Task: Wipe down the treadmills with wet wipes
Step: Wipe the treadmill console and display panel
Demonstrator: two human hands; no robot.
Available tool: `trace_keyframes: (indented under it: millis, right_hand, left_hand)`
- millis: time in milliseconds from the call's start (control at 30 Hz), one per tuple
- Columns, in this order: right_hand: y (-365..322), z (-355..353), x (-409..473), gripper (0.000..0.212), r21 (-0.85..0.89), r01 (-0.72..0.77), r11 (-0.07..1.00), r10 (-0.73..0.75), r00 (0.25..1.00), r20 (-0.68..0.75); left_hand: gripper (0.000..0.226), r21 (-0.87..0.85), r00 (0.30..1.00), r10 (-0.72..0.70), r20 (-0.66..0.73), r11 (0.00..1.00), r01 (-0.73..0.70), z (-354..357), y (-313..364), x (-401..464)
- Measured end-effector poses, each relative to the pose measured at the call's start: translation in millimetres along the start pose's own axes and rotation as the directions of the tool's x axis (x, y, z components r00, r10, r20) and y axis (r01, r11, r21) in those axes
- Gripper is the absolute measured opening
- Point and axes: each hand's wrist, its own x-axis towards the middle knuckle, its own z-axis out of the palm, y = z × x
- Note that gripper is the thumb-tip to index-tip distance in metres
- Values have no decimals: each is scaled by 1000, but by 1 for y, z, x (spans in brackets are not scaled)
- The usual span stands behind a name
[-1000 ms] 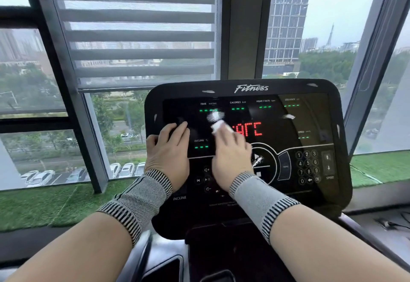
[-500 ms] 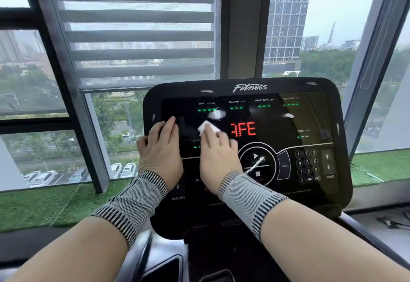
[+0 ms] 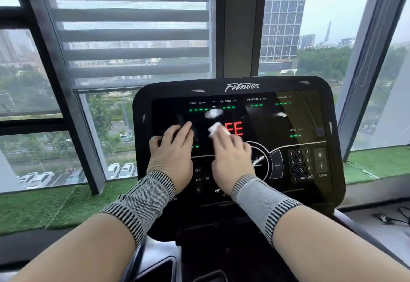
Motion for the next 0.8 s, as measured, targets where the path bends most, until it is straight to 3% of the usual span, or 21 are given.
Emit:
trace_keyframes:
  millis: [67,167,300,400,533,633,733,800]
  right_hand:
    - [5,0,-3,62,-3,-50,999,50,998,-41]
    - [13,6,-15,60,-87,149,985,-150,989,-4]
    - [23,4,-19,54,6,30,1000,-30,1000,-10]
    - [23,5,-22,58,-108,189,976,-185,982,42]
    - [32,-6,-14,57,-20,-4,1000,4,1000,-12]
    - [28,-3,-15,62,-119,199,973,-192,979,66]
    - [27,-14,-2,59,-92,24,995,-24,1000,-2]
    - [19,-15,2,59,-112,83,990,-81,996,21]
  left_hand:
    - [60,4,1000,21,3,1000,-21,2,3,1]
    - [59,7,1000,19,11,1000,-20,4,5,2]
    - [57,3,1000,26,4,1000,-26,4,5,1]
    - [58,25,999,23,26,999,-24,3,5,2]
    - [59,8,1000,7,24,1000,-7,3,6,2]
    - [57,18,1000,14,23,1000,-14,3,7,2]
    - [60,9,1000,-1,27,1000,1,2,9,3]
    - [61,-1,999,-10,31,1000,10,2,8,3]
